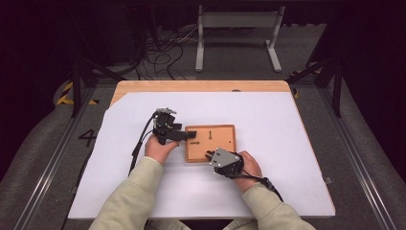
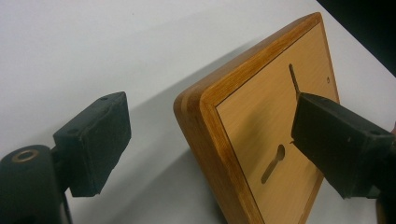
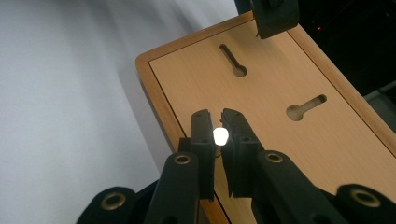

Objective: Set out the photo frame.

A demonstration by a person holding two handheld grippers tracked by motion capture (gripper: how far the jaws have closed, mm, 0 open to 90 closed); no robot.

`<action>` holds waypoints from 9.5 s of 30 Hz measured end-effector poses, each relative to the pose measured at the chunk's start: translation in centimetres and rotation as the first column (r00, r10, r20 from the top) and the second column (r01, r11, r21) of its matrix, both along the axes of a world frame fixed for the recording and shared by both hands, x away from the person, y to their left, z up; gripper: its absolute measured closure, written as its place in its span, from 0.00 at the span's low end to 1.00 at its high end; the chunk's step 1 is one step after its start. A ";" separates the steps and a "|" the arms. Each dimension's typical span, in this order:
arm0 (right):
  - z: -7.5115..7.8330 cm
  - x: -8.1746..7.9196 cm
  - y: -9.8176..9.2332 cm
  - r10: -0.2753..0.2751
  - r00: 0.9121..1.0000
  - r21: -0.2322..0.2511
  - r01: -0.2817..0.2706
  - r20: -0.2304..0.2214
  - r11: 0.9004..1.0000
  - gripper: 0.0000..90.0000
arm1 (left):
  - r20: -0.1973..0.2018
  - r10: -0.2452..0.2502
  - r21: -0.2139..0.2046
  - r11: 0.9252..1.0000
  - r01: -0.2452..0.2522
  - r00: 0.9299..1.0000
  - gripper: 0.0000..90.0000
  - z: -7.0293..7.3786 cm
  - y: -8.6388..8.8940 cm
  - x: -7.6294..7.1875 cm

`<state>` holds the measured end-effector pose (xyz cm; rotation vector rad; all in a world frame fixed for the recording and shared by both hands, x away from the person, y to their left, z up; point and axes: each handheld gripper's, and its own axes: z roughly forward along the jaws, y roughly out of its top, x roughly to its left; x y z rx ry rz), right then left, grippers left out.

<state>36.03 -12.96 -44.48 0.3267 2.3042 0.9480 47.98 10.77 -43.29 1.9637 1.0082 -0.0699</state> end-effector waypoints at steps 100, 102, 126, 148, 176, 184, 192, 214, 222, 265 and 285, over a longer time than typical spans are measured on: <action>7.5 -2.0 -13.8 -0.119 0.989 0.340 0.141 -0.086 0.930 0.51 | 0.346 -0.373 0.225 0.924 0.309 0.861 0.66 3.3 -0.8 -11.0; 7.5 -2.0 -13.9 -0.122 0.989 0.340 0.143 -0.084 0.929 0.51 | 0.343 -0.376 0.230 0.922 0.312 0.861 0.65 3.3 -0.8 -11.2; 7.6 -1.9 -14.2 -0.142 0.985 0.345 0.167 -0.096 0.924 0.48 | 0.309 -0.405 0.254 0.907 0.336 0.861 0.52 2.7 -0.5 -12.4; 5.4 -1.1 -14.5 -0.164 0.970 0.219 0.202 -0.178 0.955 1.00 | 0.325 -0.262 0.191 0.959 0.208 0.909 0.47 2.9 5.2 -13.2; 0.2 1.8 -11.3 -0.045 0.952 0.142 0.092 -0.302 0.986 1.00 | 0.212 -0.195 0.188 0.970 0.156 0.958 0.78 1.4 6.3 -11.9; 0.3 1.8 -11.3 -0.037 0.954 0.130 0.078 -0.297 0.988 1.00 | 0.189 -0.216 0.186 0.966 0.181 0.958 0.89 1.5 6.1 -12.1; 0.7 1.1 -11.4 -0.020 0.948 0.087 0.050 -0.316 0.995 1.00 | 0.182 -0.205 0.181 0.968 0.172 0.962 0.90 1.5 6.1 -12.1; 1.3 -2.5 -11.4 0.037 0.935 0.024 -0.031 -0.352 0.999 1.00 | 0.172 -0.206 0.183 0.968 0.174 0.963 0.90 1.4 6.1 -12.0; 1.3 -4.1 -11.3 0.066 0.929 0.024 -0.061 -0.363 0.998 1.00 | 0.167 -0.204 0.181 0.968 0.173 0.965 0.90 1.3 6.1 -12.0; 0.4 -7.5 -7.0 0.260 0.859 0.038 -0.272 -0.441 0.962 1.00 | 0.159 -0.203 0.181 0.968 0.174 0.966 0.88 1.2 6.1 -12.0; -0.2 -7.1 -4.5 0.319 0.855 0.082 -0.314 -0.409 0.946 1.00 | 0.155 -0.188 0.178 0.971 0.159 0.970 0.88 1.1 6.5 -12.2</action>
